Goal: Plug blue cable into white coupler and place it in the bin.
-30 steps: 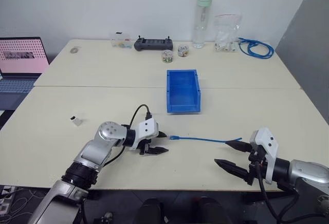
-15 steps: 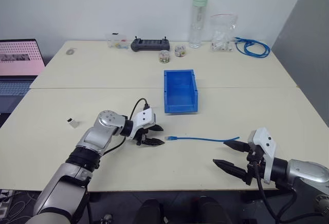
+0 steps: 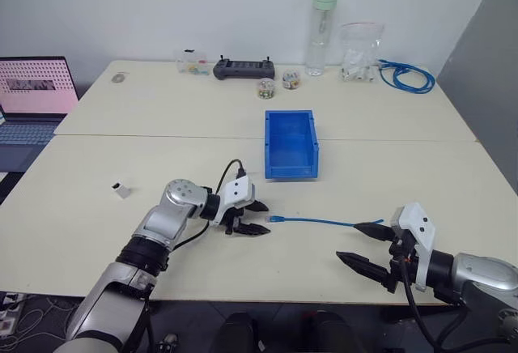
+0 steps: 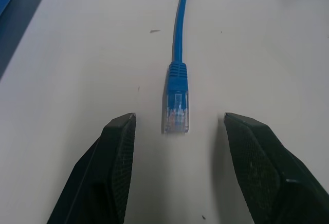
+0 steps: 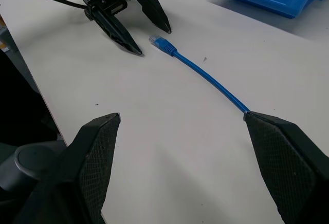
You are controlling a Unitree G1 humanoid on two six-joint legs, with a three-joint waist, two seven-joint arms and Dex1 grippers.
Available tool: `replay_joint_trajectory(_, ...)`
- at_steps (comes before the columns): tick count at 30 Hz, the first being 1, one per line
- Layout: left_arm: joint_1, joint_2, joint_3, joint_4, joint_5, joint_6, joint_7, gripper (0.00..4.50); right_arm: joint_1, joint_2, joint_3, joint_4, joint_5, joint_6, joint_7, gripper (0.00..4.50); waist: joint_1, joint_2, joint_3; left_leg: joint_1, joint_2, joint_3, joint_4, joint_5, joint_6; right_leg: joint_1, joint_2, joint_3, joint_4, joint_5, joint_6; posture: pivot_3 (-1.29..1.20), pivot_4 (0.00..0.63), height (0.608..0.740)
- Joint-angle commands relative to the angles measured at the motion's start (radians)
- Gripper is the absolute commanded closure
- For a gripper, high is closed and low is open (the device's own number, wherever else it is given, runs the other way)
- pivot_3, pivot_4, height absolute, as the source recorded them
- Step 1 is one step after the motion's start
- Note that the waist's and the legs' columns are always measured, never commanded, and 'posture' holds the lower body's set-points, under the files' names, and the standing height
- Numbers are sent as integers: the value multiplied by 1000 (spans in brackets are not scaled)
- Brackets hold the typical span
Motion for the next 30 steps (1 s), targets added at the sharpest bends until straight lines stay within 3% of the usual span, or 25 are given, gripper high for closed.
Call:
replay_joint_trajectory(1,30,-19,-78,60,67,-7,-12,1658,-2,3,-8,-38,5,-18,-6,418,1,0,0,0,0,0,0,0,0,0,0,0,-1,0,0,0,150,740)
replay_joint_trajectory(5,27,-15,-74,80,71,-12,-33,2238,5,5,-9,-41,4,-20,-9,418,2,0,0,0,0,-3,0,0,0,1,0,-3,-3,0,1,0,150,740)
replay_joint_trajectory(10,14,-19,-70,117,84,-30,-17,3434,12,7,-5,-40,-2,-26,-10,418,-1,0,0,-3,0,-4,-1,0,0,1,0,-4,-6,0,1,0,150,740)
replay_joint_trajectory(15,26,-34,-70,94,66,-17,-22,4244,25,4,-4,-41,-7,-34,-7,418,-1,0,0,-7,0,-6,0,0,0,0,0,-7,-8,0,1,0,150,740)
replay_joint_trajectory(21,56,-19,-50,11,26,85,-33,4270,14,3,1,-32,-9,-38,-11,418,-1,1,-1,-7,0,-9,0,0,0,0,0,-9,-8,0,0,0,150,740)
replay_joint_trajectory(22,56,-19,-34,-11,10,141,-17,4270,13,6,2,-34,-8,-37,-15,418,-1,1,-1,-7,0,-9,0,0,0,0,0,-10,-8,0,0,0,150,740)
replay_joint_trajectory(25,40,-15,106,-214,-211,620,44,4270,35,57,-31,-68,79,1,-73,418,-8,0,0,-9,0,-11,0,0,0,-1,0,-12,-8,0,0,0,150,740)
replay_joint_trajectory(29,-48,-116,457,-340,-499,1345,180,4270,117,106,-59,-90,377,87,-161,418,-10,-1,3,-20,1,-16,2,0,0,-10,1,-17,-4,0,-1,0,150,740)
replay_joint_trajectory(30,-53,-131,513,-354,-562,1436,199,4270,115,117,-52,-79,425,97,-189,418,-11,-2,4,-22,1,-18,3,0,0,-10,1,-19,-4,0,-1,0,150,740)
